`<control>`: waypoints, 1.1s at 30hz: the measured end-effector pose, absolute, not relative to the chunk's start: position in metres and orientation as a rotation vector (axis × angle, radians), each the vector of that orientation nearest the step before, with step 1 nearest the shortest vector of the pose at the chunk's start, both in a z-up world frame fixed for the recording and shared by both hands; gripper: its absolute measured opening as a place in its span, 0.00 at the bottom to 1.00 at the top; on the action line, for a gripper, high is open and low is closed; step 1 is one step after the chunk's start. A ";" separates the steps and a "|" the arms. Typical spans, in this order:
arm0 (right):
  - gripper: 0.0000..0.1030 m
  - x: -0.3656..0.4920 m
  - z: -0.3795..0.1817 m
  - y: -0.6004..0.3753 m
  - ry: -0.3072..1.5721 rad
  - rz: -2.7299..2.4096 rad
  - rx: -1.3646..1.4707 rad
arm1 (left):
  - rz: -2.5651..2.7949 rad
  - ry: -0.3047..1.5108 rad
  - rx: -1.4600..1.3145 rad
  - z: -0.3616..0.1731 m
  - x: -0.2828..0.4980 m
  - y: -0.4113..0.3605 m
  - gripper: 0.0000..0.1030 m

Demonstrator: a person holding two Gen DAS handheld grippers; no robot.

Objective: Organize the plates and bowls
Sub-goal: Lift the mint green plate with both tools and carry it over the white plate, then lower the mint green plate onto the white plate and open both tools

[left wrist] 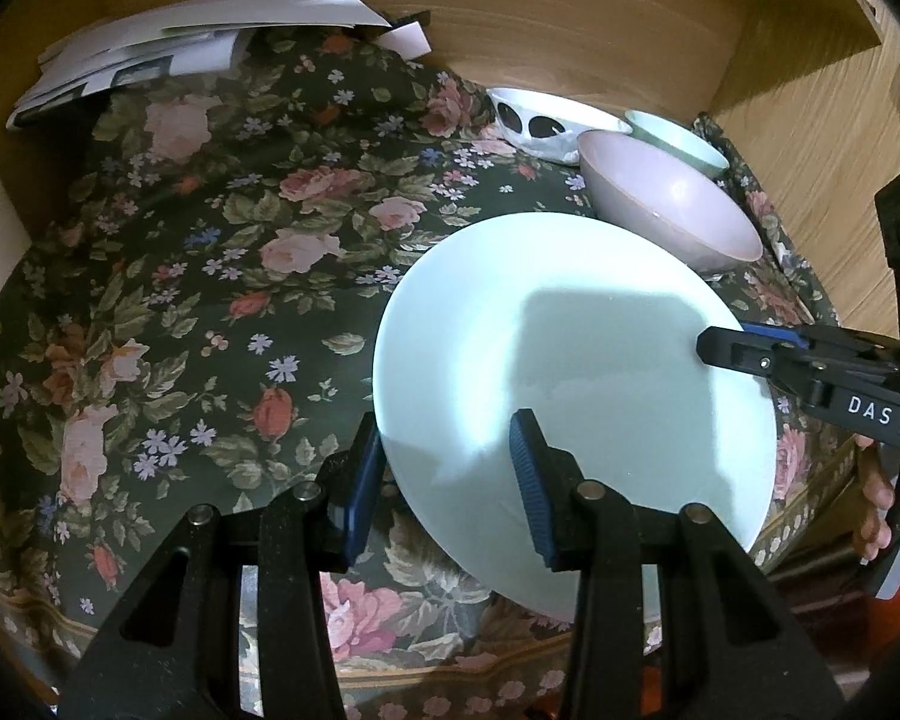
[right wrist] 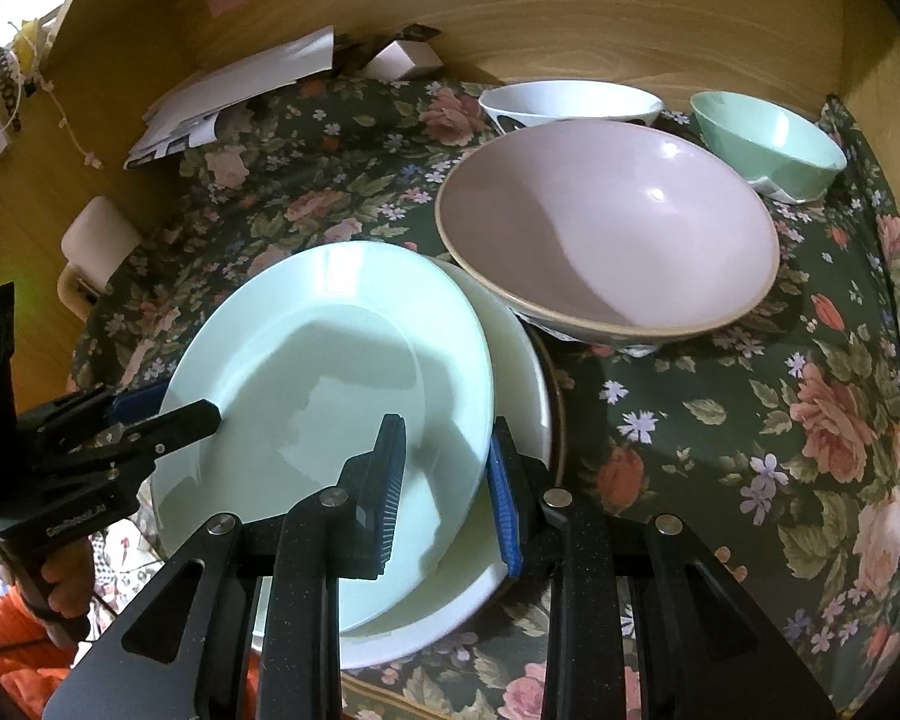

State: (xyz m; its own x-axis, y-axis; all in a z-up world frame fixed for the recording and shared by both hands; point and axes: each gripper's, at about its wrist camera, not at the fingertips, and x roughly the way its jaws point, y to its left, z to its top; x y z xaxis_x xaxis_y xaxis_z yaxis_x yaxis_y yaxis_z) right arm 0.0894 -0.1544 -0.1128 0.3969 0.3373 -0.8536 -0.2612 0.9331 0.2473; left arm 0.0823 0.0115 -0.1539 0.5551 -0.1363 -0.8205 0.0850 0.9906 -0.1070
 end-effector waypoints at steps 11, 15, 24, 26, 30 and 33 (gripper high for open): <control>0.26 0.086 -0.111 -0.154 1.094 0.390 0.059 | -0.130 0.977 -0.043 -0.156 0.085 0.009 0.41; 0.26 0.081 -0.110 -0.155 1.085 0.385 0.056 | -0.134 0.975 -0.032 -0.157 0.084 0.007 0.42; 0.32 0.072 -0.100 -0.161 1.036 0.330 0.017 | -0.158 0.966 -0.009 -0.152 0.083 0.005 0.56; 0.34 0.071 -0.097 -0.165 1.022 0.321 0.019 | -0.144 0.945 -0.006 -0.147 0.082 0.008 0.60; 0.45 0.070 -0.084 -0.173 0.964 0.295 0.027 | -0.129 0.901 -0.015 -0.130 0.083 0.012 0.63; 0.55 0.070 -0.073 -0.178 0.910 0.262 0.019 | -0.122 0.861 -0.019 -0.115 0.085 0.012 0.65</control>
